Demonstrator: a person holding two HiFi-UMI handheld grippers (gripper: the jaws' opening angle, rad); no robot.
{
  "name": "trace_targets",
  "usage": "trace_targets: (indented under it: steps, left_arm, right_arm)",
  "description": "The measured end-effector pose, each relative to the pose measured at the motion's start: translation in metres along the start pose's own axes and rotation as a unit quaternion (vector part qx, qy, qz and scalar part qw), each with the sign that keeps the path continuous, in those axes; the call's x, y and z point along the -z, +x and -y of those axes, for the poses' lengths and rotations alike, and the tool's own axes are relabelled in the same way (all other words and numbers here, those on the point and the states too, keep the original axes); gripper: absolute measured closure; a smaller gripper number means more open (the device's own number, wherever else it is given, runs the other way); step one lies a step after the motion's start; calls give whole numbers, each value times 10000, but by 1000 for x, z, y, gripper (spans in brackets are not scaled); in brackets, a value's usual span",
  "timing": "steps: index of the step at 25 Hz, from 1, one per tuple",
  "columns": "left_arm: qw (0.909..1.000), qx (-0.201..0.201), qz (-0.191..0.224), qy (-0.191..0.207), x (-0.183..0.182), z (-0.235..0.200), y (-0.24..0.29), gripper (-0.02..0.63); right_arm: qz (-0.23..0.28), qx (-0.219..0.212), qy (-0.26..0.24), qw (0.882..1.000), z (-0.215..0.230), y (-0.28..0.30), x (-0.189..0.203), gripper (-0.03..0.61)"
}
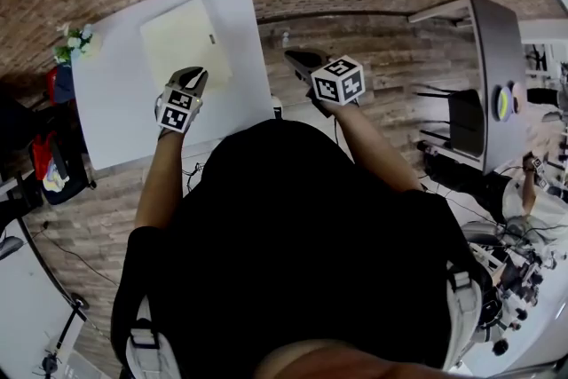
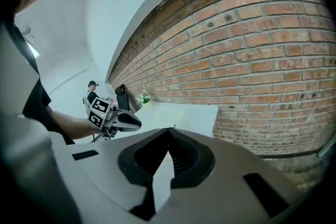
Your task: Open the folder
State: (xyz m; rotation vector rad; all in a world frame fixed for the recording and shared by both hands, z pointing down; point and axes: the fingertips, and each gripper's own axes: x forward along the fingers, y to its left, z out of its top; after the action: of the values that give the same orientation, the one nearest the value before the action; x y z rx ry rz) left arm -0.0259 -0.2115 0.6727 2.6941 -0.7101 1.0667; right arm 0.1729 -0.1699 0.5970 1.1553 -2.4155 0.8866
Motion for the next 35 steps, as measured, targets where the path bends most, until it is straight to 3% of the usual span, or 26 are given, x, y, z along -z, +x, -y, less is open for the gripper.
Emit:
trace_targets:
  steps: [9,14,18,22,35]
  left_arm:
    - [9987,172,-341,342,20,22,27,495]
    - [9938,241,-615,892,33,38,46,445]
    - [9895,234,-887,1116,47,48,58,423]
    - [9789,37,-1262,1608,61,47,69,397]
    - [9535,-416,-1863,2333,82,45,104,276]
  right_arm:
    - [-74,57,12,10000,15,-12,5,554]
    - [-156,47,14,9999,24,-15,9,554]
    - [-209,15,12,9998,30,-16,11,554]
    - [-255,-40,-21,9997,34,-15,12,554]
    - [-353,-101,-7,9993,53,-15,15,554]
